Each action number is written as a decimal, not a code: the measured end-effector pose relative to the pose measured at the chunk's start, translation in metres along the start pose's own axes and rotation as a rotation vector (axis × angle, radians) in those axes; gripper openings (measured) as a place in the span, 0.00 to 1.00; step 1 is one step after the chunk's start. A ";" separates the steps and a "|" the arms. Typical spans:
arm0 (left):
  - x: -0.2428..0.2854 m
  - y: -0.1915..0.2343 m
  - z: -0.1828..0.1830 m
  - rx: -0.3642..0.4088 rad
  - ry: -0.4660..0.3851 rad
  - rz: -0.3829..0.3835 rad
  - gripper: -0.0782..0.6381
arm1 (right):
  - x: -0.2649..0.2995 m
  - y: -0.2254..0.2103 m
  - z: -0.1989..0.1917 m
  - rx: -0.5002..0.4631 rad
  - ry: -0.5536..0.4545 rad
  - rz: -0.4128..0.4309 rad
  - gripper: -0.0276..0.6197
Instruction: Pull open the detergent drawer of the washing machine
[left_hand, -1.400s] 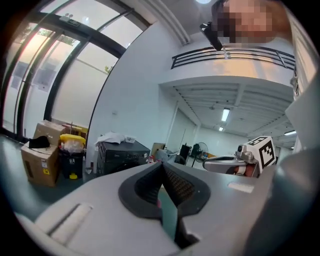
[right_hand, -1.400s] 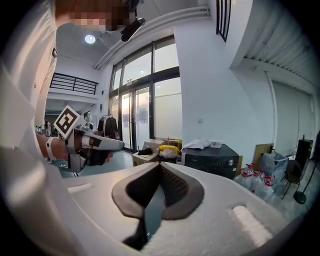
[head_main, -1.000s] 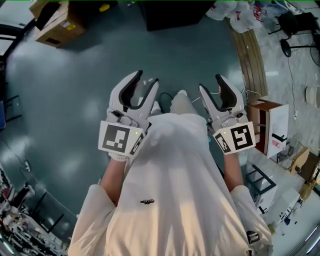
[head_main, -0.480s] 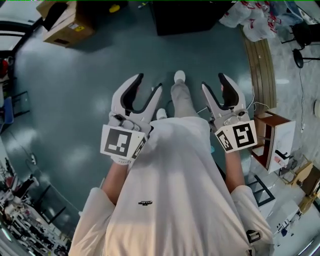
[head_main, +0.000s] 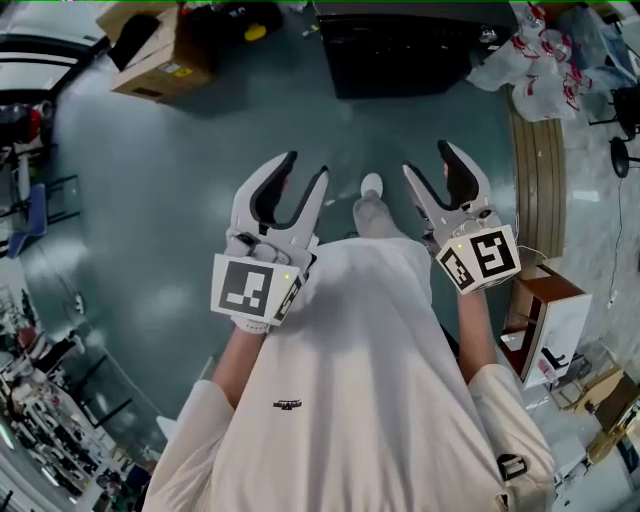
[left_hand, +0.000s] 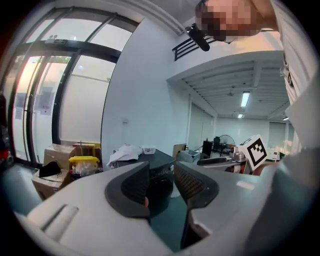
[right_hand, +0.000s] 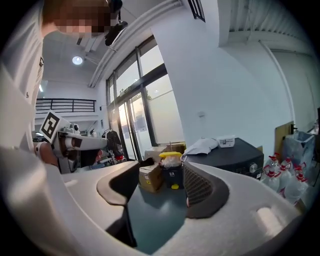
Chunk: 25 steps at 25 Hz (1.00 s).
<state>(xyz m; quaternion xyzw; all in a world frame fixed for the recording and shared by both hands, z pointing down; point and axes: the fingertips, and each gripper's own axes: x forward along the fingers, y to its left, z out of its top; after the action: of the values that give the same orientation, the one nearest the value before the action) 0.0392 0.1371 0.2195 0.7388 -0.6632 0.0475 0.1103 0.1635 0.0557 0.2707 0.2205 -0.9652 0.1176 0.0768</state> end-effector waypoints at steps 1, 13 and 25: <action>0.009 0.003 0.005 0.001 -0.002 0.021 0.32 | 0.007 -0.009 0.003 0.006 -0.001 0.012 0.46; 0.104 0.034 0.025 0.010 -0.007 0.078 0.13 | 0.066 -0.091 0.021 0.080 -0.025 0.062 0.48; 0.162 0.091 0.033 -0.060 0.035 -0.032 0.13 | 0.122 -0.118 0.025 0.105 0.008 -0.043 0.49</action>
<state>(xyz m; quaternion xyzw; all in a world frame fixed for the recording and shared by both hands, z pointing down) -0.0343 -0.0357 0.2317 0.7446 -0.6504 0.0387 0.1449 0.1048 -0.1037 0.2935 0.2446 -0.9524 0.1675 0.0715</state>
